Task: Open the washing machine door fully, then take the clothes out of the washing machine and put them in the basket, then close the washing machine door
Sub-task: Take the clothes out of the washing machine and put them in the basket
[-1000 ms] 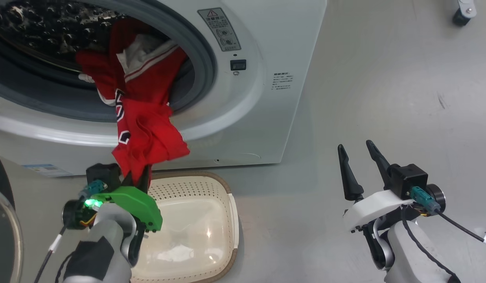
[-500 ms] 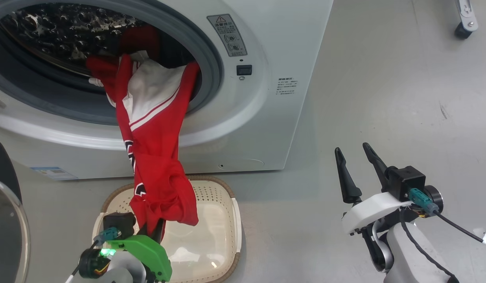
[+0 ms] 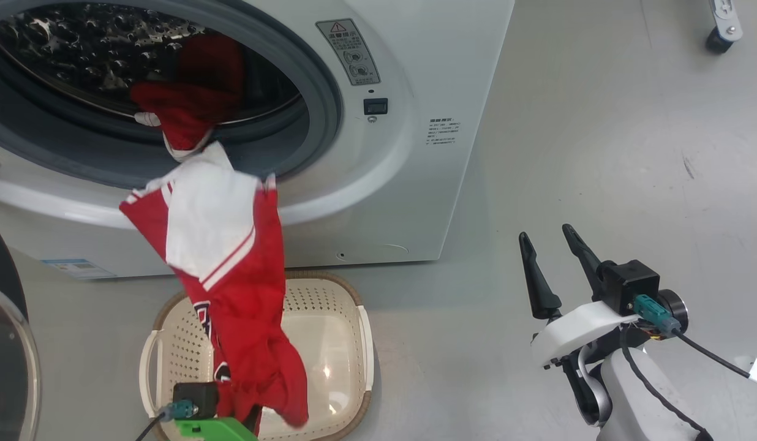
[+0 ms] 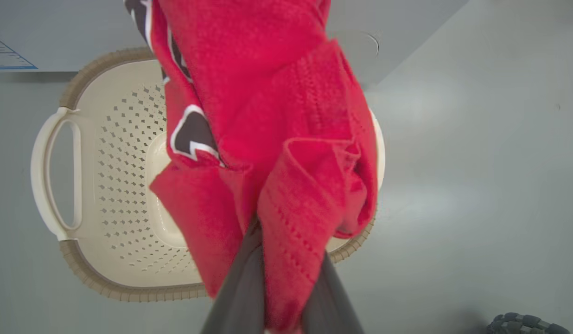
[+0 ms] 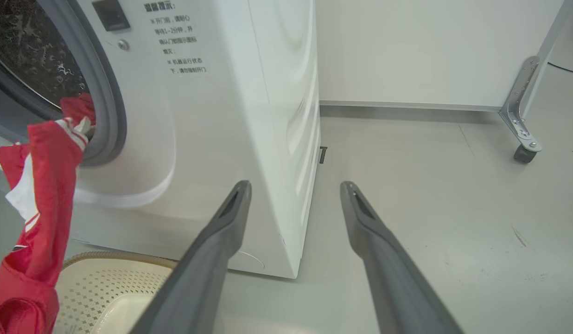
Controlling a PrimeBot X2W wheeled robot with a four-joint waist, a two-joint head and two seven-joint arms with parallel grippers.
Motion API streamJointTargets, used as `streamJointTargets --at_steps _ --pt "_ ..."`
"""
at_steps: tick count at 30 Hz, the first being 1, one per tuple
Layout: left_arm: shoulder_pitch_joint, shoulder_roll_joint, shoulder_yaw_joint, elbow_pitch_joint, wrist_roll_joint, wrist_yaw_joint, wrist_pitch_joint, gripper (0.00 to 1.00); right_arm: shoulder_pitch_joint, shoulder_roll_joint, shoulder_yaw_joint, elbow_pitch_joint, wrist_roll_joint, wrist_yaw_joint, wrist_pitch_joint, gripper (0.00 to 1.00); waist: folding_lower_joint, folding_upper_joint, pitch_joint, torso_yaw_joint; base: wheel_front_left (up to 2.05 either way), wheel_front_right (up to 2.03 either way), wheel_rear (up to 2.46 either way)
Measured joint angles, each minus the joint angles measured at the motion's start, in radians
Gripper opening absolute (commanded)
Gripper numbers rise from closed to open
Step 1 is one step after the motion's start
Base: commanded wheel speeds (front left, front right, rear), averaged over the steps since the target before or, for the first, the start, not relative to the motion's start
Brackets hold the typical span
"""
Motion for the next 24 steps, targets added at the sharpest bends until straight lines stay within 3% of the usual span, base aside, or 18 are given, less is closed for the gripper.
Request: streamJointTargets --at_steps 10,24 --pt "0.010 0.000 0.007 0.032 -0.027 0.000 0.005 0.00 -0.002 0.000 0.000 -0.007 -0.021 0.006 0.000 1.00 0.0000 0.0000 0.039 -0.012 0.00 0.00 0.00" --pt "-0.145 0.032 0.056 0.014 -0.023 0.000 -0.057 0.00 -0.035 0.000 -0.006 -0.045 -0.034 0.005 0.000 1.00 0.0000 0.0000 0.143 -0.033 0.00 0.00 0.00"
